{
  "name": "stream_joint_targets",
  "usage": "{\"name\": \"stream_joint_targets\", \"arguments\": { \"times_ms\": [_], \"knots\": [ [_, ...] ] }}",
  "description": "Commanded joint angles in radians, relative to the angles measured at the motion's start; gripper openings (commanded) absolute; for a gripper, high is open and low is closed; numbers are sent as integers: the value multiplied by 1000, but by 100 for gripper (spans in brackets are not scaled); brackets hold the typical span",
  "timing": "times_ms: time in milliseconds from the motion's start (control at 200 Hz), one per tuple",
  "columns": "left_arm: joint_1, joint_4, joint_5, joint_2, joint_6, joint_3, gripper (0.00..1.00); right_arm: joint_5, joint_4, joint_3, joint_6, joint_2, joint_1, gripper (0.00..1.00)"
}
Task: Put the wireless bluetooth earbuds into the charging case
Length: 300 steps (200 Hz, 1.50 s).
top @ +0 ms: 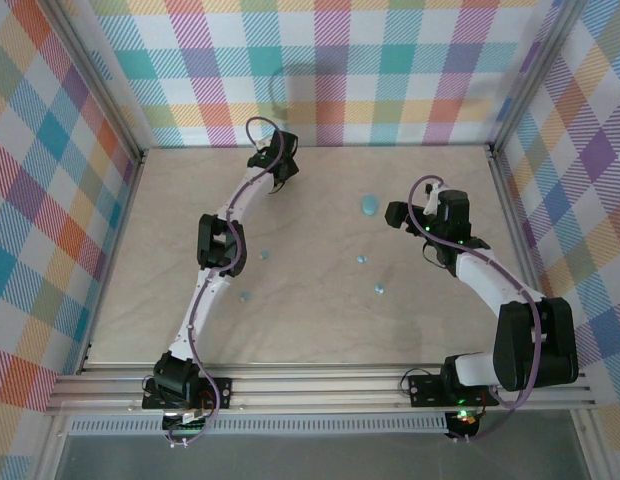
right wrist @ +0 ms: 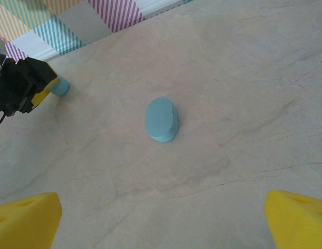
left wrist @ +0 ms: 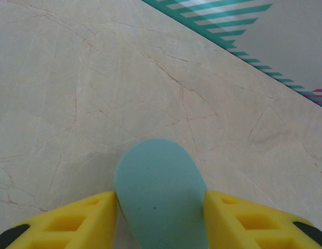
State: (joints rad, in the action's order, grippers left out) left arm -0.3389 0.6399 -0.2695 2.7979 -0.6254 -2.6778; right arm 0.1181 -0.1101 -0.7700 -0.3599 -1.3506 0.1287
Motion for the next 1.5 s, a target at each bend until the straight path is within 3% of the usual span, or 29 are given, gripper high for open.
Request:
{"name": "stream_joint_targets", "arguments": {
  "times_ms": [0, 525, 620, 720, 875, 1140, 1494],
  "knots": [
    [-3, 102, 20, -61, -6, 74, 48, 22, 9, -23, -19, 36, 6, 100],
    [-70, -47, 48, -424, -15, 661, 53, 71, 68, -46, -41, 51, 16, 100],
    [-73, -71, 42, -477, 17, 706, 54, 72, 91, -57, -40, 50, 21, 100],
    [-64, -35, 48, -487, 40, 660, 58, 71, 107, -66, -40, 50, 25, 100],
    [-39, 20, 74, -431, -42, 532, 66, 72, 107, -69, -44, 45, 33, 100],
    [-11, 180, 72, -152, -84, 56, 75, 61, 115, -73, -22, 35, 38, 100],
    [5, 2, 79, -41, 61, 30, 81, 75, 102, -78, -16, -21, 43, 100]
  ]
}}
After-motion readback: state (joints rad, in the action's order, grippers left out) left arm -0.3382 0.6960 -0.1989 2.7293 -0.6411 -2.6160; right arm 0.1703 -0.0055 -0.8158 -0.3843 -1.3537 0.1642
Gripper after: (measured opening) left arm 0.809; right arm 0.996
